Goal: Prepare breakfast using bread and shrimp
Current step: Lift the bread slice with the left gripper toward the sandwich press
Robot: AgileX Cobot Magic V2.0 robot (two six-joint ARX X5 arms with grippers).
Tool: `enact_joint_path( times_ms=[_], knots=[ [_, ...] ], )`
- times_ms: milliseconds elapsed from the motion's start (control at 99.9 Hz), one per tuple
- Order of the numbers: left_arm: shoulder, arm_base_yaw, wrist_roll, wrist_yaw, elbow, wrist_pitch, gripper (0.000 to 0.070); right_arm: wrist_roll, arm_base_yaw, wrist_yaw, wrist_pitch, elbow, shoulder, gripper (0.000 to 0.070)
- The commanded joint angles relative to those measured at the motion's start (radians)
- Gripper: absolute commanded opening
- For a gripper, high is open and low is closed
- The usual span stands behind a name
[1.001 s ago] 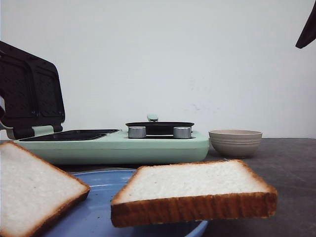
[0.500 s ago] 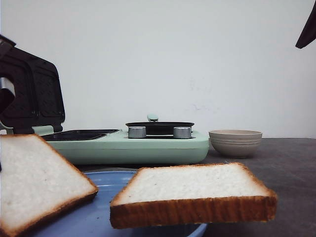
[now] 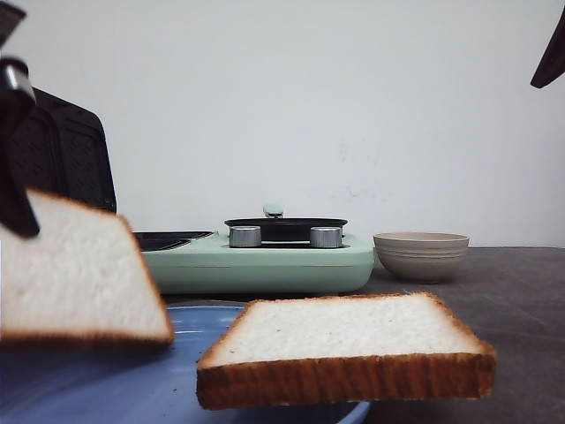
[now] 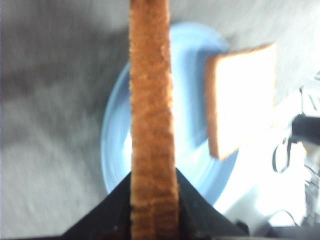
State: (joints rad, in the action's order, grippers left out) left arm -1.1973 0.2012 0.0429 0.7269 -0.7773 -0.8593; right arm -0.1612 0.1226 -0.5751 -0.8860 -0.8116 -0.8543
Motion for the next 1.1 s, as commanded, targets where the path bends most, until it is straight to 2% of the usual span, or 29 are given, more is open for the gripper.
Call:
enact_joint_path(
  times_ms=[0, 240, 420, 780, 890, 1091],
  knots=[
    [0.026, 0.002, 0.001, -0.01, -0.017, 0.027, 0.0003, 0.008, 0.002, -0.002, 0.002, -0.011, -0.007, 0.0382],
    [0.153, 0.002, 0.049, -0.103, -0.017, 0.12, 0.0003, 0.005, 0.002, -0.002, 0.0, -0.011, -0.007, 0.0382],
    [0.233, 0.002, 0.056, -0.165, -0.017, 0.187, 0.0003, 0.005, 0.002, -0.002, -0.005, -0.011, -0.007, 0.0382],
    [0.322, 0.002, 0.067, -0.354, -0.018, 0.377, 0.0003, 0.005, 0.002, -0.002, -0.013, -0.011, -0.007, 0.0382],
    [0.322, 0.002, 0.06, -0.398, -0.02, 0.43, 0.0003, 0.005, 0.002, -0.002, -0.013, -0.011, -0.007, 0.0382],
    [0.319, 0.002, -0.011, -0.5, -0.027, 0.498, 0.0003, 0.005, 0.002, -0.002, -0.013, -0.011, -0.007, 0.0382]
  ],
)
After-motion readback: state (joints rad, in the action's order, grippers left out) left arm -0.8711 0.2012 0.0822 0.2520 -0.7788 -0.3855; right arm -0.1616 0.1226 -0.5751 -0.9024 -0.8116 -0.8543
